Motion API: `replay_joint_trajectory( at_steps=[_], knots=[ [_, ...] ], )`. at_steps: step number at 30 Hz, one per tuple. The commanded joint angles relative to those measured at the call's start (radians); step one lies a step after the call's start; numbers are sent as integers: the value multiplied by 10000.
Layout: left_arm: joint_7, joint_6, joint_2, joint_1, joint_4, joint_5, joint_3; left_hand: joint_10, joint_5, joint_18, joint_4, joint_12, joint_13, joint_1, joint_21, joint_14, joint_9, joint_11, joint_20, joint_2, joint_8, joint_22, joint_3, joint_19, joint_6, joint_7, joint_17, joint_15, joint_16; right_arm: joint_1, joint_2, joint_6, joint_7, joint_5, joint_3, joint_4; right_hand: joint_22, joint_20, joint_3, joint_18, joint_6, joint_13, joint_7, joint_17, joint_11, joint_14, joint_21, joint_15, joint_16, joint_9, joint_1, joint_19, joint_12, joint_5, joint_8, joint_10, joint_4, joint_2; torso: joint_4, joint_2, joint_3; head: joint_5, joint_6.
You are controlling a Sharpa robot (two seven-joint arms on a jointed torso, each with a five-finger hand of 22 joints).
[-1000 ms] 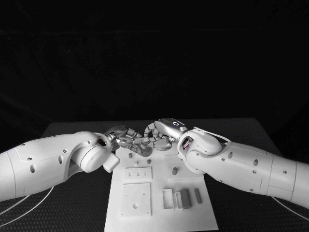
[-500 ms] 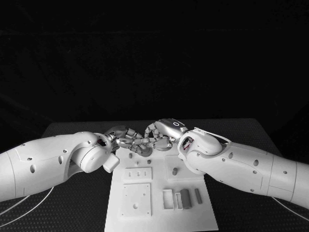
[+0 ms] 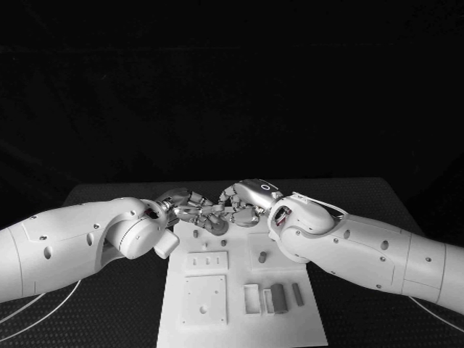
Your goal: Assemble the parts on the task board
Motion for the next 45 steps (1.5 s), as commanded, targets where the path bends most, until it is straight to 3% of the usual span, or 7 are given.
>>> replay_joint_trajectory(
  at_steps=[1,6,12,26,30,36,45],
  knots=[
    [166,138,8,14,20,171,12,80,-3,-73,14,36,30,-299,56,52,127,6,-84,-89,-64,26,-132,23,189,-147,11,-31,57,-17,13,85,-25,-65,-1,7,113,-45,-22,128,333,-9,282,-13,-14,-10,41,-91,-47,-3,-74,5,29,2,3,7,8,-16,2,3,-1,-10,-7],
    [174,201,13,14,24,175,11,74,-3,-68,5,29,76,-620,60,40,169,0,-99,-184,-78,66,-345,22,185,-151,14,-40,75,-26,23,59,-30,-65,-1,7,112,-46,-22,128,336,-11,281,-14,-14,-7,40,-92,-49,-1,-78,7,28,1,1,9,9,-15,2,4,0,-16,-17],
    [190,173,13,14,7,176,11,89,0,-47,-92,29,137,-152,44,55,228,-26,-121,97,-82,105,-186,-1,208,-191,26,-73,117,-29,21,11,-46,-56,-1,10,110,-46,-30,128,330,-15,282,-18,-14,-2,38,-93,-55,1,-98,10,26,1,-12,11,11,-36,6,6,-2,-22,-34],
    [134,-64,-17,14,-30,177,11,129,0,-64,-61,32,214,213,33,84,304,-39,-128,343,-87,158,-183,0,250,-199,52,-85,178,-32,-43,56,-76,-2,-1,-13,102,-46,-47,128,301,-28,291,-28,-6,1,24,-90,-75,4,-154,11,12,1,-51,6,22,-97,4,1,-2,-15,-39],
    [116,-85,-20,14,-43,175,11,163,-1,-64,-36,47,239,213,50,100,327,-53,-138,416,-77,180,-224,30,278,-205,62,-93,199,-32,-95,-160,100,285,-1,-5,85,-38,-74,128,153,-48,331,-44,28,-18,-10,-67,-116,-16,-252,-1,-21,-1,-161,-32,44,-252,1,1,2,-9,-35],
    [-32,-61,-33,14,-81,107,11,202,-1,-63,-14,63,272,166,66,128,359,-71,-152,493,-65,209,-298,60,317,-221,75,-109,230,-48,-293,-382,180,407,-1,26,40,-13,-44,128,-451,-61,549,-64,233,-85,-97,118,-194,-138,-329,-27,-65,1,-553,-180,90,-589,8,1,2,10,-35],
    [-934,8,-63,14,-122,-1554,10,288,0,-45,-23,93,354,-106,110,204,430,-118,-203,673,-62,290,-460,136,381,-255,101,-155,305,-87,-623,-749,257,630,0,99,28,-1,-17,128,-541,-58,589,-66,272,-95,-115,157,-208,-148,-359,-13,-58,1,-620,-221,143,-662,3,3,10,59,-69]
  ],
)
